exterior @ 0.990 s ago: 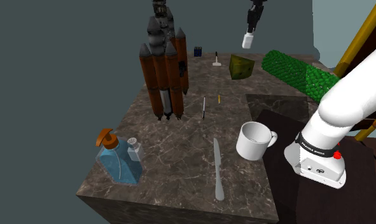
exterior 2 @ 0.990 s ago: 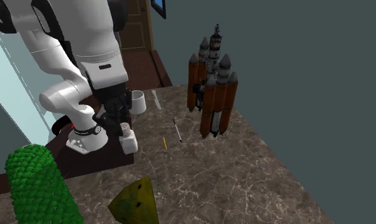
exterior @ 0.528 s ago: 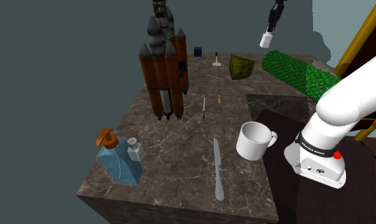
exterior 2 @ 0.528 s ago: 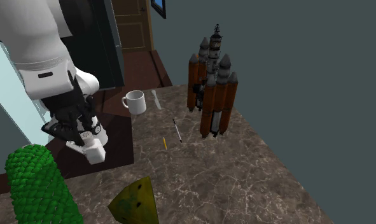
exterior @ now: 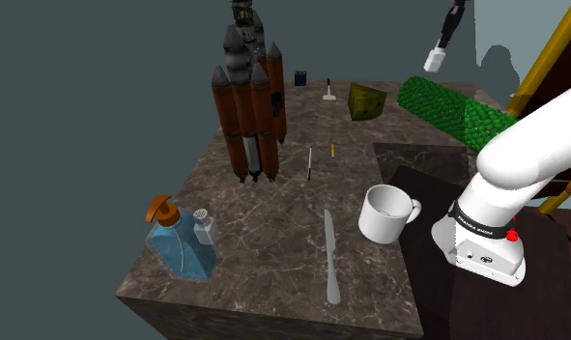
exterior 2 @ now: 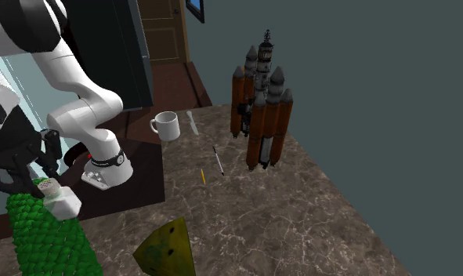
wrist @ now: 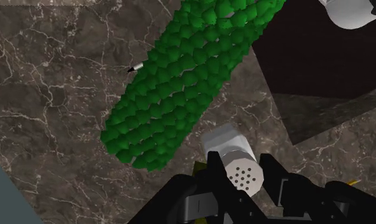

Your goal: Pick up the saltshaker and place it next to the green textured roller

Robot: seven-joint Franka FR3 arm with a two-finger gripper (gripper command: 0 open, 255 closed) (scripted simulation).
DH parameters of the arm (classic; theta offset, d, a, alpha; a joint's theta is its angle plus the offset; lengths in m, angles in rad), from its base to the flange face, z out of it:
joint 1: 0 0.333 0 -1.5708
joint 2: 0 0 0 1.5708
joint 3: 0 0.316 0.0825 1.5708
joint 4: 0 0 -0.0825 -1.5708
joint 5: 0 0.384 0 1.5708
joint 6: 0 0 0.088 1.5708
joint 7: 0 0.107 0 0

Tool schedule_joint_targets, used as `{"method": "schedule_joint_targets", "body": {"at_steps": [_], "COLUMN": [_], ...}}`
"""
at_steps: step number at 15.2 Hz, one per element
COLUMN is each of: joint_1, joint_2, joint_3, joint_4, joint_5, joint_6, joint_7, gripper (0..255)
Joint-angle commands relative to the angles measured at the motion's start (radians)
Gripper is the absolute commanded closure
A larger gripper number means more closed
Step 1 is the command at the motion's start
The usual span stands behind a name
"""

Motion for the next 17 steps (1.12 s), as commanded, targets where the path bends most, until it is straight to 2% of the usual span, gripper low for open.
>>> {"method": "schedule_joint_targets", "body": {"at_steps": [1, 10, 17], "joint_1": [-0.019, -0.074, -0.099], "joint_2": [-0.007, 0.052, 0.187], "joint_3": [-0.035, -0.213, -0.389], "joint_4": [0.003, 0.089, 0.219], "joint_5": [-0.015, -0.037, 0.020], "joint_6": [-0.005, -0.011, -0.011], "joint_7": [-0.051, -0.288, -0.513], "gripper": [255, 255, 255]}}
